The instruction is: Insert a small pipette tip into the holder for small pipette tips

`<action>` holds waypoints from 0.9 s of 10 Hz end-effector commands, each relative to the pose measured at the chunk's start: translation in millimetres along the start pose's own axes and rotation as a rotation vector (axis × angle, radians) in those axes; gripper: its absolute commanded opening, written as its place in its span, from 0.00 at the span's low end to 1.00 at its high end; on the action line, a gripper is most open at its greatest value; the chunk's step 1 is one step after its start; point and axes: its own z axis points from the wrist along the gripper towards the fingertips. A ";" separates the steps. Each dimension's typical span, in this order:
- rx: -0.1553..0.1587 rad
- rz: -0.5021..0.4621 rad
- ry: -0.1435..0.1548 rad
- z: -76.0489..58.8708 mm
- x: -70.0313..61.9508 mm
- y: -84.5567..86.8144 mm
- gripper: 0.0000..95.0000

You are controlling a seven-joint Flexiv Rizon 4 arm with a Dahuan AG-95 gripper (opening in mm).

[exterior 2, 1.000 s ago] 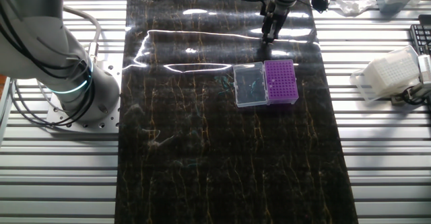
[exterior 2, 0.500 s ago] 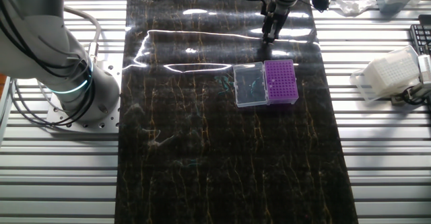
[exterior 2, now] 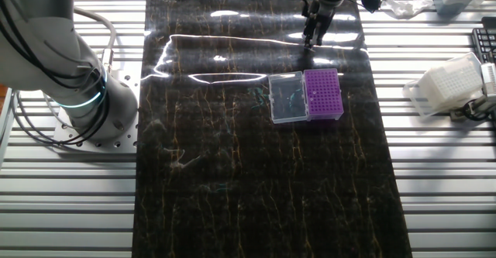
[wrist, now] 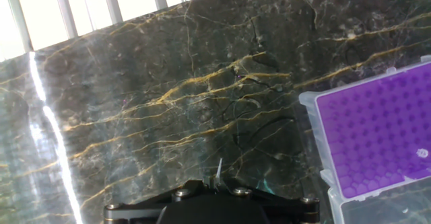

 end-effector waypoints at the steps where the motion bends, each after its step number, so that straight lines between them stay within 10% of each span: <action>1: -0.003 -0.011 -0.002 0.0 -0.5 0.3 0.00; 3: -0.009 -0.009 -0.001 -0.8 -1.7 1.4 0.20; 9: -0.012 0.001 -0.006 7.5 -1.4 1.6 0.20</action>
